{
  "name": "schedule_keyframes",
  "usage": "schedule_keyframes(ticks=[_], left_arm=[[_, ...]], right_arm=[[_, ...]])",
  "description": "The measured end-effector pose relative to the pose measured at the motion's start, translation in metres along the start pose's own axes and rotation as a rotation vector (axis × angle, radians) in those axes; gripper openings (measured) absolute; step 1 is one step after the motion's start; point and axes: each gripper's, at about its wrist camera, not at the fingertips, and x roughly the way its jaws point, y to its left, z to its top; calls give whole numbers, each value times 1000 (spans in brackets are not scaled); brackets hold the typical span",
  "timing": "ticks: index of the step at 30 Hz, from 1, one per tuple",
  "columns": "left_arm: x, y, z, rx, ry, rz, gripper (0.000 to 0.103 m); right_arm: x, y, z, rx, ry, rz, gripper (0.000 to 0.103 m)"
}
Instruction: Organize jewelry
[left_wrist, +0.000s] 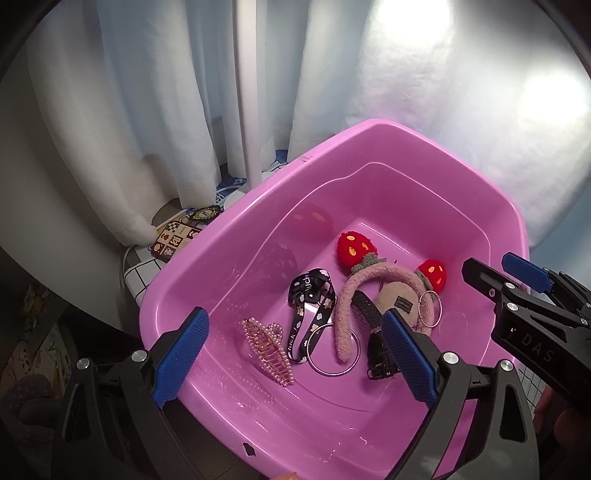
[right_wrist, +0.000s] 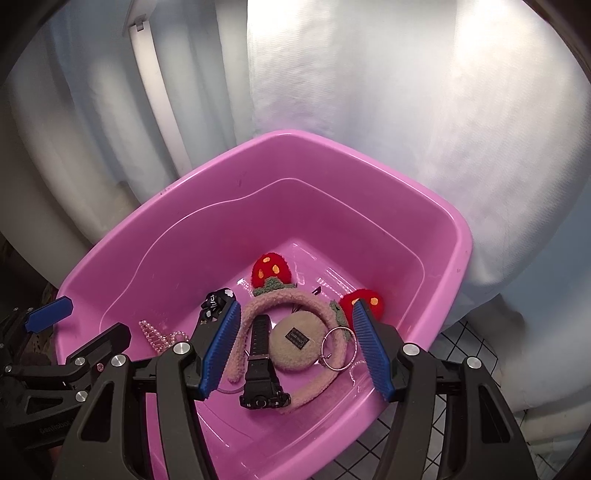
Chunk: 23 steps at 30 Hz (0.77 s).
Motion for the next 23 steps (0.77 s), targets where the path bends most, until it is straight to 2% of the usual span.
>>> schedule_keyframes(ticks=[23], left_arm=[[-2, 3, -2, -4, 2, 1, 93]], right_arm=[[-4, 3, -4, -16, -2, 5, 60]])
